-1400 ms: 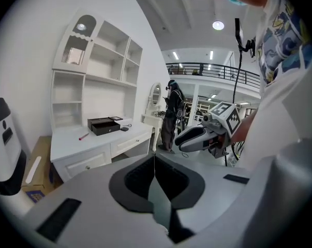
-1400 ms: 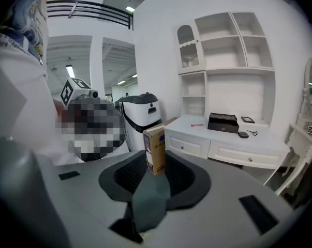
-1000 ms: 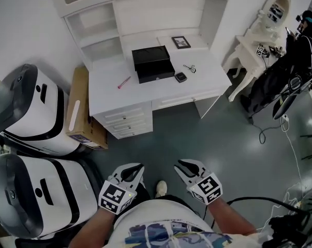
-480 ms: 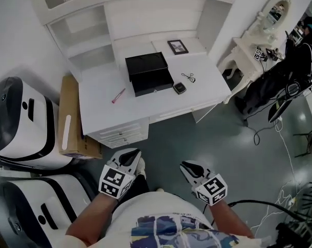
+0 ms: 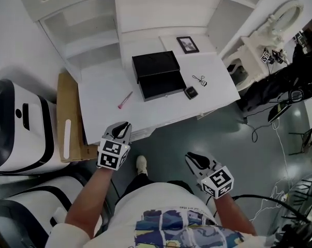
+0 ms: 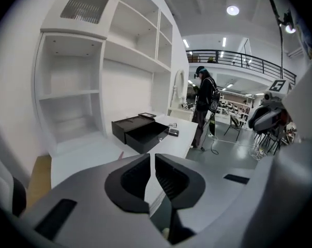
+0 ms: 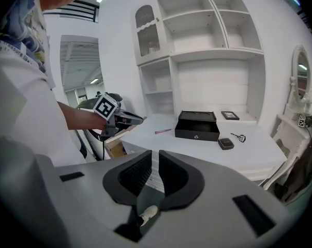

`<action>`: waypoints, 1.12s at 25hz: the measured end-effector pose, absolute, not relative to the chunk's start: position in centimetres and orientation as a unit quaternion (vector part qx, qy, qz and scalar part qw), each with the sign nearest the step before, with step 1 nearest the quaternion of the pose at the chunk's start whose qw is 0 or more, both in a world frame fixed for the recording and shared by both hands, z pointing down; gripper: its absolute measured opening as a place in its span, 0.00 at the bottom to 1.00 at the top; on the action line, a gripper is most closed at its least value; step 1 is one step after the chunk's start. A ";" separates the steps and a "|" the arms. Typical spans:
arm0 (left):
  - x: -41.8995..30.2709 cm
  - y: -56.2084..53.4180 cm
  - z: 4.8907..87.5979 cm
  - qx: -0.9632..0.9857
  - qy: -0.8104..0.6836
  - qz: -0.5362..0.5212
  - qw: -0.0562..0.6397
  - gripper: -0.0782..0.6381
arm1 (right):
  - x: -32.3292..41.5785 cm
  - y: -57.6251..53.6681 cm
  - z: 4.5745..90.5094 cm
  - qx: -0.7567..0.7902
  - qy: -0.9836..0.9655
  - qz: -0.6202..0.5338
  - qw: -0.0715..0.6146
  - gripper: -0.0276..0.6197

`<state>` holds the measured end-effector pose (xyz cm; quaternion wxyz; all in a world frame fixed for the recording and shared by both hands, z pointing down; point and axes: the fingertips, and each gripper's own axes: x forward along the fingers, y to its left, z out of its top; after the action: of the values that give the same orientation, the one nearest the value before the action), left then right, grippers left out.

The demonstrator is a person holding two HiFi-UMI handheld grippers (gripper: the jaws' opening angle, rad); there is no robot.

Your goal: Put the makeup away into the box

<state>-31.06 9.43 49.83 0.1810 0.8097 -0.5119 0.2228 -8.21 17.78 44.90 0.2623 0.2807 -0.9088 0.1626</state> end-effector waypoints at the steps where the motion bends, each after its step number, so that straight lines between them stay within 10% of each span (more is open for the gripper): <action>1: -31.9 8.5 50.7 0.806 -0.514 0.229 0.184 0.13 | -8.5 17.3 44.9 0.284 -0.907 0.162 0.264 0.14; 28: -37.7 -4.2 64.9 0.697 -0.512 0.427 0.264 0.23 | -2.0 4.1 45.6 0.290 -0.904 0.172 0.263 0.14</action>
<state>-37.70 -4.25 64.85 0.2642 0.6971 -0.5118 0.4270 -1.99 4.14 45.63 0.2626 0.2899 -0.9041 0.1721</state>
